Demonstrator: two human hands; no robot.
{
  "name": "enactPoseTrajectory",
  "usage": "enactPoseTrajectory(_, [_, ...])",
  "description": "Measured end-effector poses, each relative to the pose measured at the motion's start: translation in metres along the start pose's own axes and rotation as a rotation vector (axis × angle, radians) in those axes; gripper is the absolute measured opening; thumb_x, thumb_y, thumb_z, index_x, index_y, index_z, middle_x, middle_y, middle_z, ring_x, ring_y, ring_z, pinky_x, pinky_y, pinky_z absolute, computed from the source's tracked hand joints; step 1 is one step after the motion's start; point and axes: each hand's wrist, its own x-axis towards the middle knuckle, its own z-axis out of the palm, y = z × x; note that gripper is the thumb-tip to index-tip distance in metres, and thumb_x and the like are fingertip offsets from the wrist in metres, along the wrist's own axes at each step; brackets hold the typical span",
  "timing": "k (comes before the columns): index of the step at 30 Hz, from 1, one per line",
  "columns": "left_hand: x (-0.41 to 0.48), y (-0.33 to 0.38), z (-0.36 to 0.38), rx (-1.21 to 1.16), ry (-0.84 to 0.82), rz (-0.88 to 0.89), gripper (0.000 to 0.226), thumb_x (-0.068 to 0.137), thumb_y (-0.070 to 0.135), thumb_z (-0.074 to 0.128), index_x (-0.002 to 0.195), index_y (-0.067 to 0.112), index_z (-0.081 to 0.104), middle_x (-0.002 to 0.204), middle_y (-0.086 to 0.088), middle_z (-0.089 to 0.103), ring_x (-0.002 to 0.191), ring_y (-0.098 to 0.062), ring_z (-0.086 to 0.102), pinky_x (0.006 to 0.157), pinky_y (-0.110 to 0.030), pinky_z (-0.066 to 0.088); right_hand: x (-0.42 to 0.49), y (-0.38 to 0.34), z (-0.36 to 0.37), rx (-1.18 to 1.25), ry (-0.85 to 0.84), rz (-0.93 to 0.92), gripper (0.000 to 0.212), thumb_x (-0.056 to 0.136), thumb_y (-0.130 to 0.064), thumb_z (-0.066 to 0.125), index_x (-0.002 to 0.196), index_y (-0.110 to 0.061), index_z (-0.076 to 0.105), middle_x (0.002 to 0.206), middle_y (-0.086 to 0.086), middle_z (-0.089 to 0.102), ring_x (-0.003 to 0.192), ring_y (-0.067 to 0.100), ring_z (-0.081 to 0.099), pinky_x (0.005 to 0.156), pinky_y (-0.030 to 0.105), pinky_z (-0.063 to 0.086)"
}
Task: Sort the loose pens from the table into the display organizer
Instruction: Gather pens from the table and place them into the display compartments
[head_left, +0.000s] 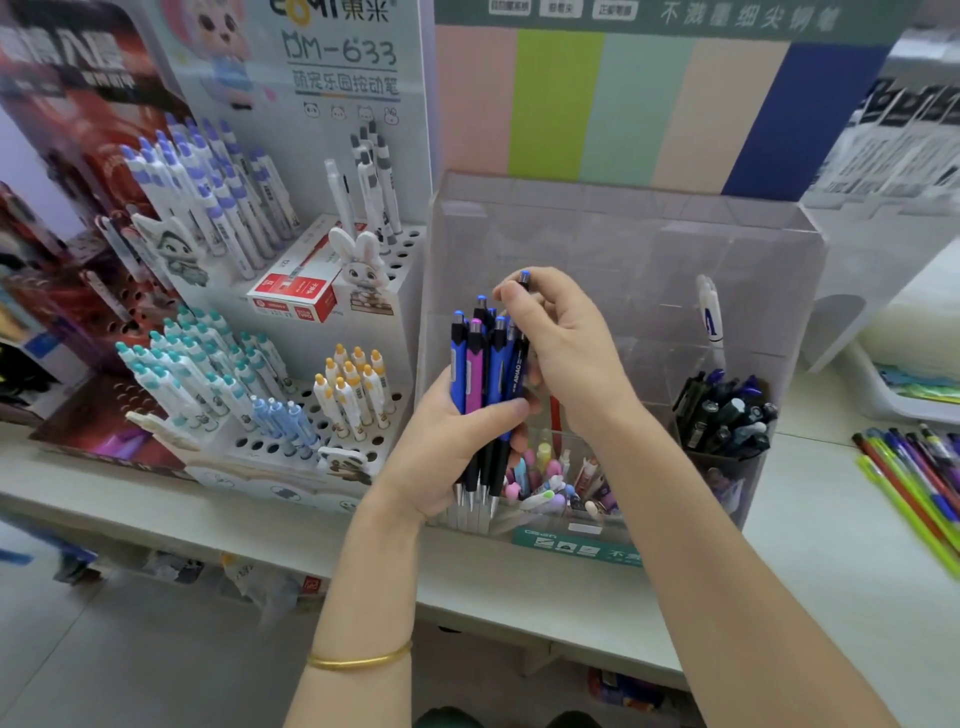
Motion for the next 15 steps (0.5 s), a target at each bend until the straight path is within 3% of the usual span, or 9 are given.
enactPoseTrajectory(5, [0.005, -0.001, -0.002, -0.149, -0.079, -0.117, 0.032, 0.078, 0.007, 0.063, 0.108, 0.001, 0.054, 0.082, -0.008, 0.065, 0.058, -0.014, 0.056, 0.05, -0.025, 0.05, 0.007, 0.013, -0.002, -0.038, 0.11, -0.061, 0.012, 0.098, -0.026, 0.052, 0.088, -0.022, 0.057, 0.077, -0.007, 0.056, 0.067, 0.008, 0.051, 0.059, 0.023, 0.04])
enactPoseTrajectory(9, [0.005, -0.001, -0.007, -0.134, -0.137, -0.166, 0.037, 0.08, 0.007, 0.061, 0.113, -0.006, 0.051, 0.067, -0.001, 0.064, 0.057, -0.012, 0.055, 0.05, -0.022, 0.048, 0.017, 0.002, -0.012, 0.082, 0.317, -0.145, 0.014, 0.1, -0.028, 0.046, 0.086, -0.024, 0.046, 0.069, 0.002, 0.06, 0.05, 0.006, 0.047, 0.049, 0.021, 0.036])
enactPoseTrajectory(12, [0.006, 0.001, -0.011, -0.085, -0.069, -0.144, 0.043, 0.082, 0.005, 0.062, 0.12, -0.011, 0.049, 0.069, 0.001, 0.067, 0.059, -0.011, 0.057, 0.051, -0.021, 0.049, 0.02, -0.013, -0.032, 0.281, 0.467, -0.15, 0.017, 0.104, -0.021, 0.039, 0.087, -0.019, 0.039, 0.061, 0.008, 0.057, 0.039, 0.008, 0.044, 0.038, 0.019, 0.031])
enactPoseTrajectory(15, [0.011, 0.005, -0.012, -0.062, -0.004, -0.108, 0.033, 0.092, -0.003, 0.056, 0.124, -0.01, 0.049, 0.074, 0.001, 0.07, 0.059, -0.01, 0.058, 0.051, -0.021, 0.05, 0.015, -0.015, -0.04, 0.218, 0.337, 0.031, 0.011, 0.099, -0.015, 0.048, 0.091, -0.013, 0.042, 0.061, 0.009, 0.054, 0.031, 0.006, 0.034, 0.032, 0.018, 0.025])
